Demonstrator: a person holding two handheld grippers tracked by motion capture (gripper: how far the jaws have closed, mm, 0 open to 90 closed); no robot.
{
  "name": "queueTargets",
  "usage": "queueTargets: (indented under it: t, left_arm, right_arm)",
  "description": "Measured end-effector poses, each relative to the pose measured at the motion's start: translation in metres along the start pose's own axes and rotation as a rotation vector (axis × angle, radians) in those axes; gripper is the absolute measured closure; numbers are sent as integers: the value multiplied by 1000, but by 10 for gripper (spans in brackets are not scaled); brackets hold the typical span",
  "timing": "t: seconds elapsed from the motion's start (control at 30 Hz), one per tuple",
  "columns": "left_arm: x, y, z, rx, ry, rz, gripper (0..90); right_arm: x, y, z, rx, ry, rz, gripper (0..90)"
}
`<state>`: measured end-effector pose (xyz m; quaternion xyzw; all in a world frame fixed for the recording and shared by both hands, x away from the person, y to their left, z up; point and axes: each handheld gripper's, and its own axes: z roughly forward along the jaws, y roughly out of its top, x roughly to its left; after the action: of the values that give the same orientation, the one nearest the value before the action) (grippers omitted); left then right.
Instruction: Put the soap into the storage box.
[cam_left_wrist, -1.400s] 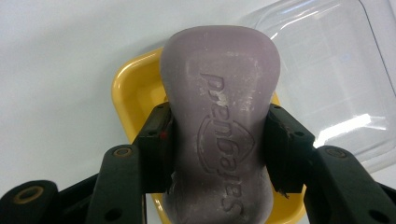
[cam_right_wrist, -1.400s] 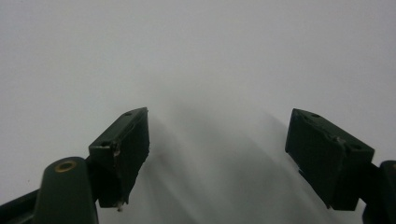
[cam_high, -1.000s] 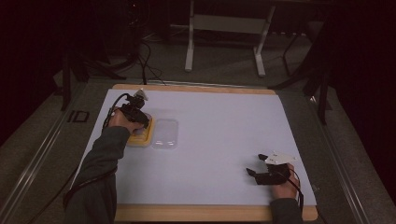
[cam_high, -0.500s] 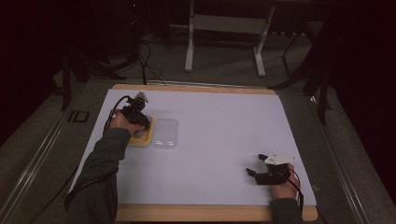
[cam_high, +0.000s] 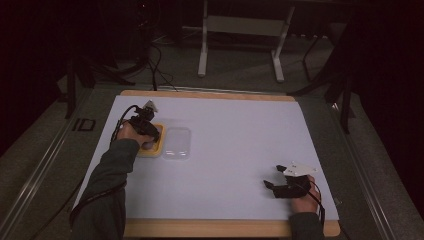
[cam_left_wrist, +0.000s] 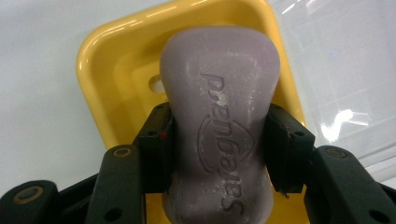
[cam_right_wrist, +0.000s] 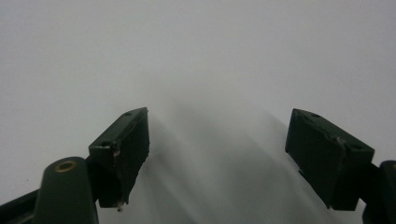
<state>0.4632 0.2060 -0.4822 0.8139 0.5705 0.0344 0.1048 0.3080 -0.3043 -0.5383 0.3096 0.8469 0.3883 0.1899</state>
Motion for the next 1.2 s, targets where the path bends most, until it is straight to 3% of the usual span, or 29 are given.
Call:
queueTargets:
  t: [0.37,0.7,1.03,1.2]
  left_arm:
    - [4,-4,6,11,2,-2,493]
    - [7,-4,2,-9,-16,-3,425]
    - [7,-4,-12,-34,8,19,387]
    - [6,-4,-22,-70,14,39,379]
  right_arm:
    - [0,0,0,3,-2,-7,214]
    - [0,0,0,3,-2,-8,214]
    - [1,0,1,5,-3,-10,214]
    - [1,0,1,6,-3,-10,214]
